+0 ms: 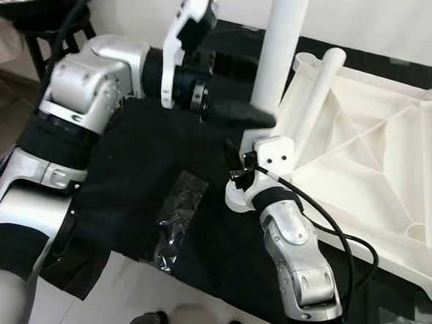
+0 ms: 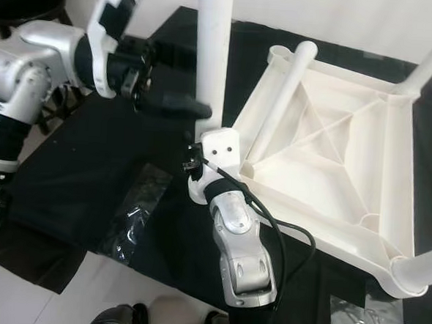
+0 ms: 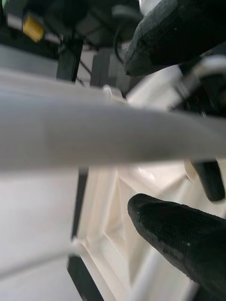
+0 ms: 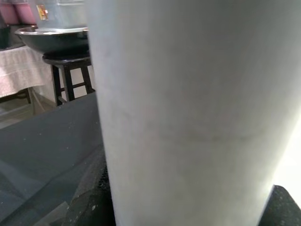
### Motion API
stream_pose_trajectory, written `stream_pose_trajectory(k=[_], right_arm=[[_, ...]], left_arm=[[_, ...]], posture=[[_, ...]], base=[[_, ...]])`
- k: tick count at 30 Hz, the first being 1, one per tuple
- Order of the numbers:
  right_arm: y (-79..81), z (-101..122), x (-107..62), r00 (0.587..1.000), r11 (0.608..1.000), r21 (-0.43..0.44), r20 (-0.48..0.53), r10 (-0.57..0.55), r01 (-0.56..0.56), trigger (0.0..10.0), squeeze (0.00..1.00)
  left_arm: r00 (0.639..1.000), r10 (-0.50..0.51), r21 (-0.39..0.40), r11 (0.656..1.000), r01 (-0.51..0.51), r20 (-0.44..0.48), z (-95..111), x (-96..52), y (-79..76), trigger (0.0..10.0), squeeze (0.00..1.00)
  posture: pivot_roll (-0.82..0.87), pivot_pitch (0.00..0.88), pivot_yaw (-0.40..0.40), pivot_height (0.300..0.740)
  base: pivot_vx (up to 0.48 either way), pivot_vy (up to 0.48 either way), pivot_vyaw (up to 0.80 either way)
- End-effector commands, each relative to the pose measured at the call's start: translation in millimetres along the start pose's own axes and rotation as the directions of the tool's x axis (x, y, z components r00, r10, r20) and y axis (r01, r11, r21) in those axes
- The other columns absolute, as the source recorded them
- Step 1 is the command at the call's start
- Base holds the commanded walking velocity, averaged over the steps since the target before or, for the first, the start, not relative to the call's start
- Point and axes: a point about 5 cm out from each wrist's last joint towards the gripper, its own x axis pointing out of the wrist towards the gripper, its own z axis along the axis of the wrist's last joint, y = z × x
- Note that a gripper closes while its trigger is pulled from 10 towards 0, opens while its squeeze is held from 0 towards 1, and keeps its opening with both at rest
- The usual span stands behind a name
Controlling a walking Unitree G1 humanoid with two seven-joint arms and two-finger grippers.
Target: Building children table
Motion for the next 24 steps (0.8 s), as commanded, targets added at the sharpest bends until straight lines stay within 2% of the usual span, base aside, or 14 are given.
stream_pose_trajectory(k=[1, 5, 10, 11, 12, 13, 14, 24], right_arm=[[2.0, -34.2, -4.9, 0.986, 1.000, 0.023, -0.168, 0.010, -0.007, 10.0, 0.00], [2.6, -34.3, -5.2, 0.986, 1.000, 0.020, -0.167, 0.018, -0.015, 10.0, 0.00], [3.2, -35.1, -5.4, 0.986, 1.000, 0.018, -0.165, 0.024, -0.021, 10.0, 0.00], [3.4, -35.3, -5.4, 0.986, 1.000, 0.018, -0.164, 0.024, -0.022, 10.0, 0.00], [3.6, -35.5, -5.5, 0.986, 1.000, 0.018, -0.164, 0.024, -0.021, 10.0, 0.00], [3.8, -35.6, -5.6, 0.986, 1.000, 0.019, -0.164, 0.024, -0.021, 10.0, 0.00], [4.0, -35.6, -5.7, 0.986, 1.000, 0.019, -0.164, 0.024, -0.021, 10.0, 0.00], [4.4, -35.7, -6.0, 0.987, 1.000, 0.021, -0.161, 0.025, -0.022, 10.0, 0.00]], left_arm=[[0.999, 0.047, -0.003, 0.999, -0.047, -0.016, -6.6, -9.4, 3.7, 10.0, 0.00], [0.997, 0.077, -0.020, 0.997, -0.076, 0.027, -4.2, -13.1, 5.5, 10.0, 0.00], [0.993, 0.033, -0.044, 0.999, -0.028, 0.114, 8.1, -2.1, 5.2, 10.0, 0.00], [0.991, 0.019, -0.050, 0.999, -0.012, 0.133, 10.6, 0.0, 5.2, 8.2, 0.00], [0.988, 0.010, -0.054, 0.999, -0.002, 0.152, 13.4, 1.6, 5.0, 1.9, 0.00], [0.987, 0.005, -0.054, 0.999, 0.003, 0.162, 14.9, 2.2, 5.0, 1.9, 0.00], [0.985, -0.001, -0.060, 0.998, 0.012, 0.174, 16.8, 2.9, 5.2, 0.0, 0.00], [0.978, -0.069, -0.049, 0.996, 0.080, 0.195, 25.9, 8.5, -0.6, 0.0, 0.00]], posture=[[0.05, 0.169, 0.009, 0.740], [0.05, 0.167, 0.006, 0.740], [0.04, 0.164, 0.007, 0.740], [0.04, 0.164, 0.007, 0.740], [0.04, 0.162, 0.009, 0.740], [0.03, 0.162, 0.010, 0.740], [0.03, 0.163, 0.013, 0.740], [0.04, 0.163, 0.015, 0.740]], base=[[0.000, 0.000, 0.00], [0.000, 0.000, 0.00], [0.000, 0.000, 0.00], [0.000, 0.000, 0.00], [0.000, 0.000, 0.00], [0.000, 0.000, 0.00], [0.000, 0.000, 0.00], [0.000, 0.000, 0.00]])
